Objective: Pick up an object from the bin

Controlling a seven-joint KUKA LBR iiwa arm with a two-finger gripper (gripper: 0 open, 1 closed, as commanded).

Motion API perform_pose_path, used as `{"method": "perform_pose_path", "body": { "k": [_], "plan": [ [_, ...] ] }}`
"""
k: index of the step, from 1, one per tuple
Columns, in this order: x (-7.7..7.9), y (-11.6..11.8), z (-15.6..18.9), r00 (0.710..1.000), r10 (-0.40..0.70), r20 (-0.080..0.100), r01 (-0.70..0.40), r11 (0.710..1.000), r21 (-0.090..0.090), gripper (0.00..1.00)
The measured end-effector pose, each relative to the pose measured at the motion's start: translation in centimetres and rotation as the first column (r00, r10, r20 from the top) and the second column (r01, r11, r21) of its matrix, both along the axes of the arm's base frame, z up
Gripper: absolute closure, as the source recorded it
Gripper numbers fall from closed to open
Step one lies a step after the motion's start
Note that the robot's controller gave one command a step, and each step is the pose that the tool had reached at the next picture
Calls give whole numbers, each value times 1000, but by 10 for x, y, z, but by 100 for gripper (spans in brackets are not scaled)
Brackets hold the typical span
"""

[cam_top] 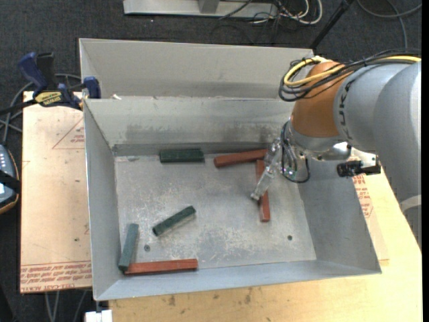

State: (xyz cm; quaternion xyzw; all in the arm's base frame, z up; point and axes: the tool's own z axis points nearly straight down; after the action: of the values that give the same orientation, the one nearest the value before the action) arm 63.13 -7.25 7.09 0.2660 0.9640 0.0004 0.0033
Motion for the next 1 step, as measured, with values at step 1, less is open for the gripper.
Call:
{"method": "perform_pose_path", "body": {
  "k": [1],
  "plan": [
    [-43,23,-1,913,-408,-8,408,913,2,0]
  ]
}}
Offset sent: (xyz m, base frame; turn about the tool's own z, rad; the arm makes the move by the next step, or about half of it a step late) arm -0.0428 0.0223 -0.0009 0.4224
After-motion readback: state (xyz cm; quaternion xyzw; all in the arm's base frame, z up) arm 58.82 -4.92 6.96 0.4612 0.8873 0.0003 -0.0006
